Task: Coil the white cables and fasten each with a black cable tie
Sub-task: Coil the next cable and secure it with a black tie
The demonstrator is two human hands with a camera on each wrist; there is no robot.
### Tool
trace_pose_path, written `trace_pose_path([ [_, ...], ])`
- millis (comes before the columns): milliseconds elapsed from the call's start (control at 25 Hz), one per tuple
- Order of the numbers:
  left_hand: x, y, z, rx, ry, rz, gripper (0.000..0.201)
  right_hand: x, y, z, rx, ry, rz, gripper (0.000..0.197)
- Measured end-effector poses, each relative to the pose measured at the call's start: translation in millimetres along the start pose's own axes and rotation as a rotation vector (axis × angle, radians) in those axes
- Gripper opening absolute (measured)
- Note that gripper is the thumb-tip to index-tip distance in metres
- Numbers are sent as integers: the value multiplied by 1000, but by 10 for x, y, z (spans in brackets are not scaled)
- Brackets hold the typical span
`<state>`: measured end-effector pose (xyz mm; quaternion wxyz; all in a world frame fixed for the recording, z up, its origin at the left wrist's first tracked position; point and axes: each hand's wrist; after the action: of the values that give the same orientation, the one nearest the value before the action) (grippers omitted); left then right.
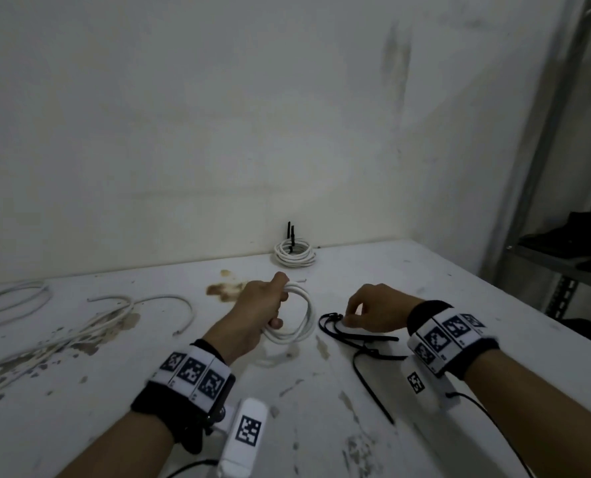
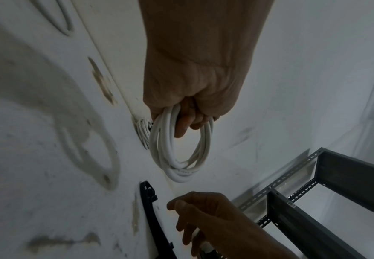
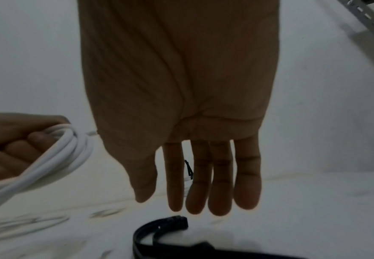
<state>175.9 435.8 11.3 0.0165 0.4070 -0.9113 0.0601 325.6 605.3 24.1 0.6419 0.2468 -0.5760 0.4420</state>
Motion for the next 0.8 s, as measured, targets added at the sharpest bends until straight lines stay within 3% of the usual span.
trace_pose_path([
  [160,-100,71,36,49,-37,5,34,-99,23,7,-55,-42,46,31],
  [320,-124,113,64,78,-38,24,36,-136,57,-39,-14,-9,-9,6],
  [520,-270,124,75,82,-37,42,37,-57,27,-125,-36,135,-79,13],
  [600,-318,140,92,86,-36,45,36,6,-38,-105,-36,313,-211,14],
  [680,-348,168,118,86,-41,37,35,64,-163,-2,69,696,-330,16],
  [760,-356,189,140,82,-48,32,35,106,-305,169,231,1000,-345,15],
  [800,-354,195,142,76,-52,31,35,110,-346,254,297,1018,-338,10],
])
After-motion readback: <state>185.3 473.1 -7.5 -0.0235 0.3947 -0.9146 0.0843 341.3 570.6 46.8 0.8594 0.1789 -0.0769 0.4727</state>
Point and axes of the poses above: each hand's wrist, its own y-axis towards the middle knuckle, its own x-axis out of the back of the hand, z = x × y
